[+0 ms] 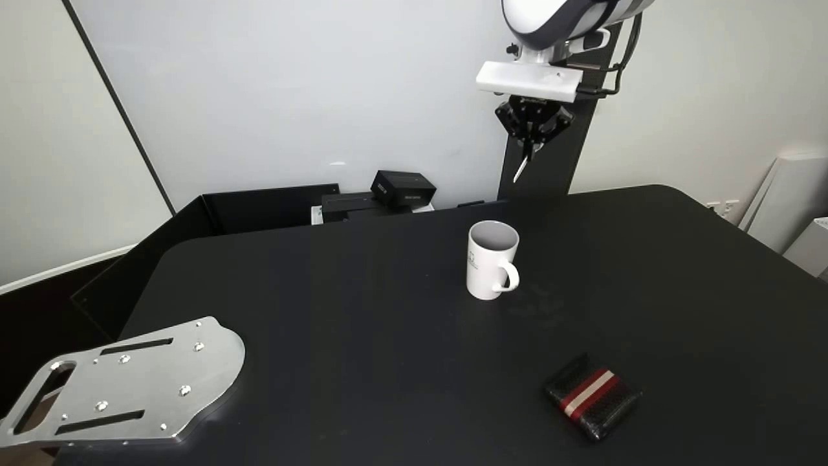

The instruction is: Remove the spoon from the mug, place the spoon back in the mug, remove the spoon from the mug

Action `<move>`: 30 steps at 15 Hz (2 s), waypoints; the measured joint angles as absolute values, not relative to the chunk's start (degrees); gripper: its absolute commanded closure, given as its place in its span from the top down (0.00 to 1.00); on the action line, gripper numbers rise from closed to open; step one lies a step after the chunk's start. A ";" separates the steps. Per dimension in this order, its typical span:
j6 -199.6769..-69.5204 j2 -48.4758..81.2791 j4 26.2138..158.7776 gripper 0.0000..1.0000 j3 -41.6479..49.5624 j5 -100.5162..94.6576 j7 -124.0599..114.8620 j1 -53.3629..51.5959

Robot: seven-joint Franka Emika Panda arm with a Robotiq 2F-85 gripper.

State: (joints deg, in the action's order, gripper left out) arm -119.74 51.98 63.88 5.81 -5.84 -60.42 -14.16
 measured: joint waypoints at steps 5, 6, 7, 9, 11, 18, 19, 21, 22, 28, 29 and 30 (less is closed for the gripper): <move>-120.96 47.85 68.97 0.01 6.18 -13.61 -58.56 -17.87; -121.98 47.31 70.35 0.01 6.36 -15.12 -58.47 -18.61; -123.46 46.81 71.87 0.01 6.54 -16.69 -58.45 -19.32; -126.92 45.94 75.12 0.01 6.80 -19.54 -58.47 -20.54; -130.90 45.30 78.37 0.01 7.38 -22.16 -58.56 -21.75; -147.33 43.27 89.22 0.01 10.60 -26.35 -62.92 -25.28; -148.95 42.98 90.50 0.01 11.14 -26.51 -63.36 -25.82; -151.69 42.43 92.87 0.01 12.34 -27.02 -64.36 -27.02; -152.72 42.14 93.95 0.01 12.92 -27.11 -64.70 -27.64; -156.43 40.41 99.55 0.01 15.89 -27.18 -66.03 -31.12; -156.76 40.08 100.42 0.01 16.28 -27.18 -66.24 -31.62; -157.05 39.82 101.19 0.01 16.61 -27.18 -66.38 -32.06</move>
State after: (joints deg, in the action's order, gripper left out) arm -157.05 39.82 101.19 16.61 -27.18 -66.38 -32.06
